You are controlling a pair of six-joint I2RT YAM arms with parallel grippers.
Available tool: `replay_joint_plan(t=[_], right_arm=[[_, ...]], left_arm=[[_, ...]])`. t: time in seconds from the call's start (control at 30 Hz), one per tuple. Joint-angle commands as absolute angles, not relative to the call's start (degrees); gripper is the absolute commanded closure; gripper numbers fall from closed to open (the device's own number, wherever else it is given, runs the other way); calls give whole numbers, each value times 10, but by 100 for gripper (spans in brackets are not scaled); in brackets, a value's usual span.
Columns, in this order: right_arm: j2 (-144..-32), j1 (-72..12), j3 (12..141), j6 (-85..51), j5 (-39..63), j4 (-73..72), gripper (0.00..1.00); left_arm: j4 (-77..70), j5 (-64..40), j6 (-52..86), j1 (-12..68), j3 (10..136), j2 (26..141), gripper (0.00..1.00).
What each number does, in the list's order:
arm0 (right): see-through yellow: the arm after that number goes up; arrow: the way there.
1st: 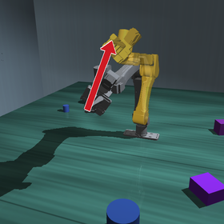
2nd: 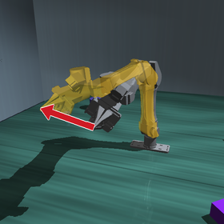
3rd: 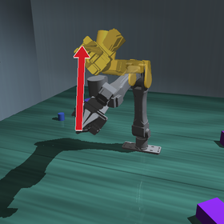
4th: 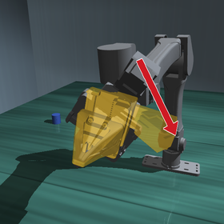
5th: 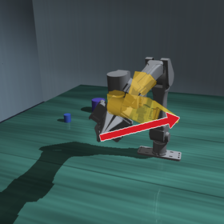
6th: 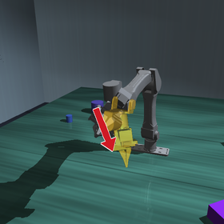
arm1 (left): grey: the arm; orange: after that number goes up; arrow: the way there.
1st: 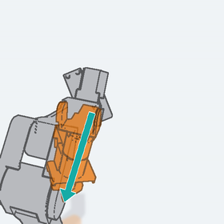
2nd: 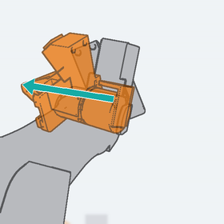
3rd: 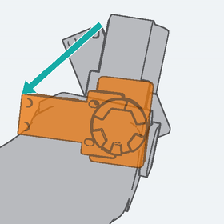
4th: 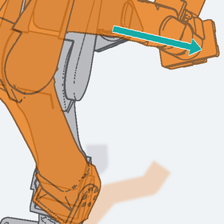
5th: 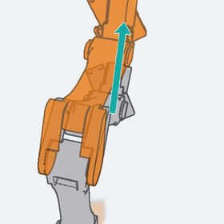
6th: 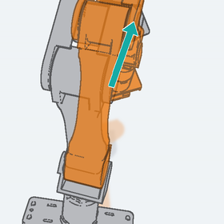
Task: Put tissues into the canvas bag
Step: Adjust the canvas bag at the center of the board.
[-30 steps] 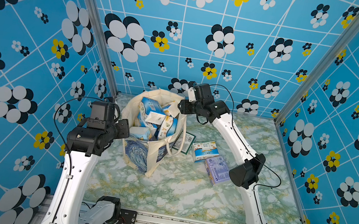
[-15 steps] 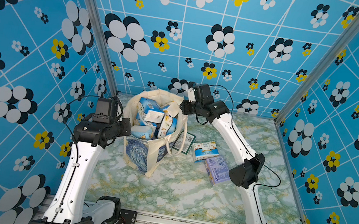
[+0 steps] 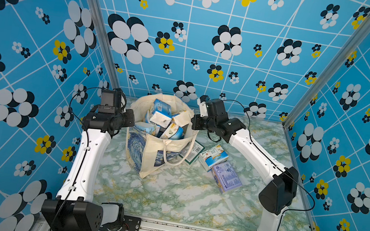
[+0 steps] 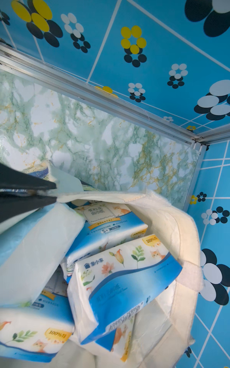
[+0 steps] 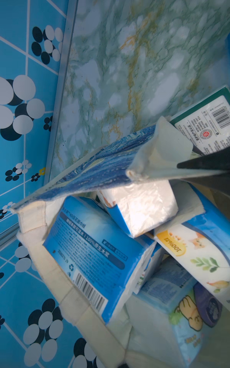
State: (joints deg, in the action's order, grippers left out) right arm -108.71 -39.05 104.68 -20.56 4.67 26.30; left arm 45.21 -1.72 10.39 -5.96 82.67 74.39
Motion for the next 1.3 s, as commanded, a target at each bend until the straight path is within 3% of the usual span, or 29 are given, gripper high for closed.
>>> replay_joint_plan(t=[0.0,0.23,0.27,0.33,0.4,0.47,0.57,1.07,1.13,1.27], right_arm=[[-1051,-404,977,-228,64,208,100],[-1000,-450,876,-192,50,161,98],[-993,-450,876,-189,40,171,88],[-978,-450,891,-166,8,194,82],[-969,-450,912,-142,-23,218,60],[-969,-449,964,-115,-46,244,45],[-994,-443,1033,-93,-77,293,41],[-1280,-416,1451,-56,-36,526,42],[-1314,-414,1500,-55,-42,551,47],[-1346,-408,1540,-65,-72,564,80]], left_arm=[[351,14,90,-68,868,745,100],[312,-2,97,-50,848,730,100],[305,-3,97,-47,831,718,100],[297,-6,98,-42,800,697,100],[284,-8,99,-37,768,674,100],[266,-12,99,-32,732,650,100],[247,-11,99,-29,697,624,100],[221,-30,99,-25,721,658,100],[217,-30,99,-23,723,662,100],[209,-30,98,-17,728,670,100]])
